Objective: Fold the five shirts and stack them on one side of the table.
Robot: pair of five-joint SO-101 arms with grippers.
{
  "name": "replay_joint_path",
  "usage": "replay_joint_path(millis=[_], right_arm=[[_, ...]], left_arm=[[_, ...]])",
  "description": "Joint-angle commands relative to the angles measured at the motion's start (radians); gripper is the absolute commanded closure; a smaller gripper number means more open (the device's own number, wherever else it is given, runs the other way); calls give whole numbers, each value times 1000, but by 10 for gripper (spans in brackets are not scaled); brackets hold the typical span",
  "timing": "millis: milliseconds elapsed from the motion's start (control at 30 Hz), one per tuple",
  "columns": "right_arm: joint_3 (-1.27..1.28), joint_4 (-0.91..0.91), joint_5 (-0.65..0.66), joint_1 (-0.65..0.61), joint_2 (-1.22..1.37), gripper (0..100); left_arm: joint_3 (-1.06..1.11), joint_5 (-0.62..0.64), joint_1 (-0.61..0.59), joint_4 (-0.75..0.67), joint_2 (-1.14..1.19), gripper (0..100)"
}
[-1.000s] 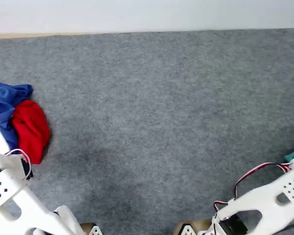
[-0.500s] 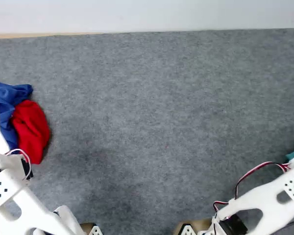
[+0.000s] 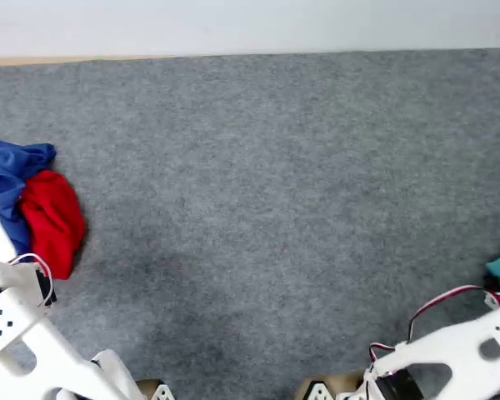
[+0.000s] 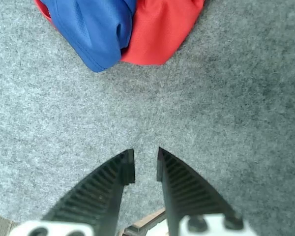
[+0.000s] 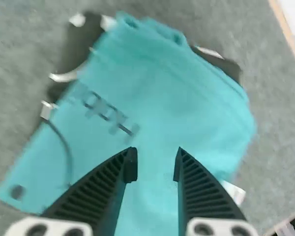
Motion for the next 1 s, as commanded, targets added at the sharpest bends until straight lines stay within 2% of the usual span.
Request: replay_joint_path(millis=[0,100,200,367,533,700,967], right_arm=[[-11,15,12,22,-7,870],[-64,65,-44,15,-30,883],[-106,62,-138,12,-85,947],[-106,65,-146,-39,-205,980],[-52,67,-146,-107,-340,980],[233,67,-144,-208,-601,981],[968,64,-147,-478,-1191,988]], left_arm=[[-10,-3,8,23,-14,917],[-39,-2,8,25,-15,917],[-122,3,5,25,-15,917],[-282,5,6,23,-6,917],[-300,5,8,-57,-3,917],[-311,0,8,-172,94,914],[-492,-77,34,-181,388,914]])
